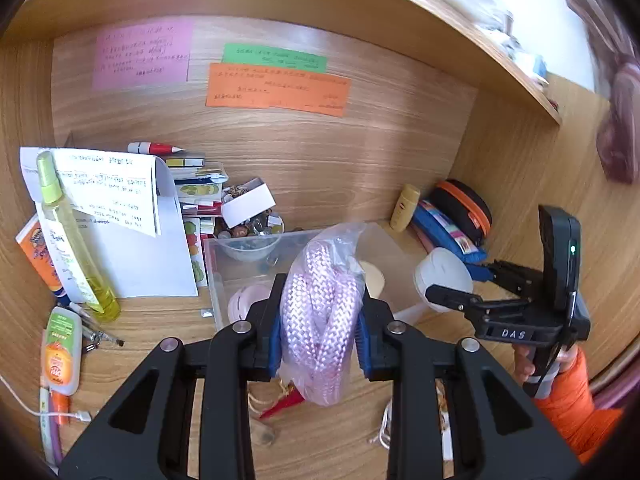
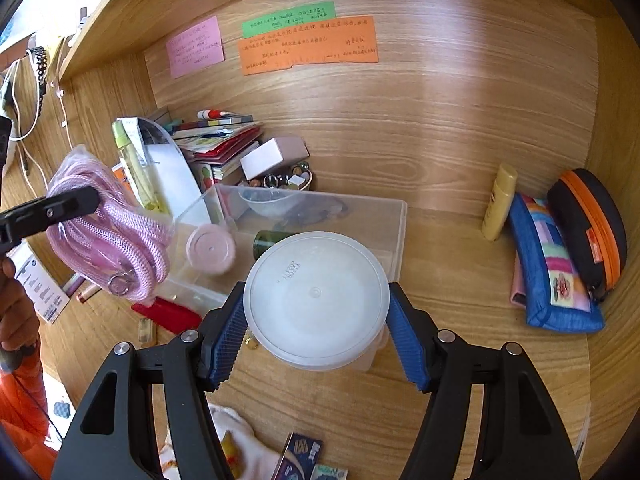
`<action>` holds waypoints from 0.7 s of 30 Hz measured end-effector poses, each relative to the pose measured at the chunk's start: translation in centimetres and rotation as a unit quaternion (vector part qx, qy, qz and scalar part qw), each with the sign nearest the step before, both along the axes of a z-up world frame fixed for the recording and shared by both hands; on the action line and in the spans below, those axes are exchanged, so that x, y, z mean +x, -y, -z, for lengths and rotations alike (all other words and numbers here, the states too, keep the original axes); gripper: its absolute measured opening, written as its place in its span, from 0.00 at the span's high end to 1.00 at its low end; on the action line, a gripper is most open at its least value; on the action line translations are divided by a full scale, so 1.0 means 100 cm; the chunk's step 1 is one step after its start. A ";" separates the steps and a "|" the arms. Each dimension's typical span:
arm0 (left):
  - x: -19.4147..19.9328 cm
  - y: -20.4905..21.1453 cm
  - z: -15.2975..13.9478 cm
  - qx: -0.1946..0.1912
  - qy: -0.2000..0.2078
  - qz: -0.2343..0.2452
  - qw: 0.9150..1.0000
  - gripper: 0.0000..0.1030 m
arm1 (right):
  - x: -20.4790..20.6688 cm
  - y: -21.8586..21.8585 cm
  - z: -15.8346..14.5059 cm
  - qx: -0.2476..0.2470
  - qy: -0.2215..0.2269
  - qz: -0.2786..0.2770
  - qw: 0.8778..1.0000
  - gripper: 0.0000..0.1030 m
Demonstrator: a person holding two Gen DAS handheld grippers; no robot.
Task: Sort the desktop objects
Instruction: 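Place the pink rope bag and white lid into the clear box and release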
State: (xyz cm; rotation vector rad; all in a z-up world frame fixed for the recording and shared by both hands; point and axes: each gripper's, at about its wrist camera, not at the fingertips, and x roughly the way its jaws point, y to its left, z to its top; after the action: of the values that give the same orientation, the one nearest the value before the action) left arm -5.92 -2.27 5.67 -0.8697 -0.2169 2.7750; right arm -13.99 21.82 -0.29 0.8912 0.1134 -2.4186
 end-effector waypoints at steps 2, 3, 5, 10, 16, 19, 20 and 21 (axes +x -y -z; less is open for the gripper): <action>-0.007 0.003 -0.001 0.002 0.001 -0.004 1.000 0.72 | -0.005 0.000 0.001 -0.001 0.002 0.002 1.000 0.39; -0.011 0.004 -0.001 0.001 0.001 -0.006 1.000 0.72 | -0.008 0.000 0.001 -0.001 0.003 0.003 1.000 0.39; -0.018 0.005 0.000 -0.003 0.001 -0.010 1.000 0.72 | -0.014 0.001 0.003 0.001 0.006 0.005 1.000 0.39; -0.039 0.004 0.010 -0.006 0.017 -0.011 1.000 0.72 | -0.029 0.002 0.009 0.002 0.019 0.008 1.000 0.39; -0.062 -0.002 0.020 -0.016 0.026 -0.015 0.999 0.72 | -0.039 0.006 0.018 0.004 0.030 0.005 1.000 0.39; -0.074 -0.006 0.026 -0.026 0.031 -0.021 0.999 0.72 | -0.042 0.007 0.023 0.004 0.036 0.001 0.999 0.39; -0.079 -0.007 0.029 -0.026 0.037 -0.022 0.999 0.72 | -0.043 0.008 0.024 0.004 0.038 0.000 0.999 0.39; -0.083 -0.007 0.031 -0.025 0.041 -0.021 0.999 0.72 | -0.044 0.008 0.026 0.004 0.039 -0.003 0.999 0.39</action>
State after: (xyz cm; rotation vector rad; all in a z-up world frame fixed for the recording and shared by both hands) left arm -14.19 -1.53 2.55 -1.0031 -0.1822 2.7967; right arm -18.39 21.01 -2.91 0.9865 0.0961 -2.3768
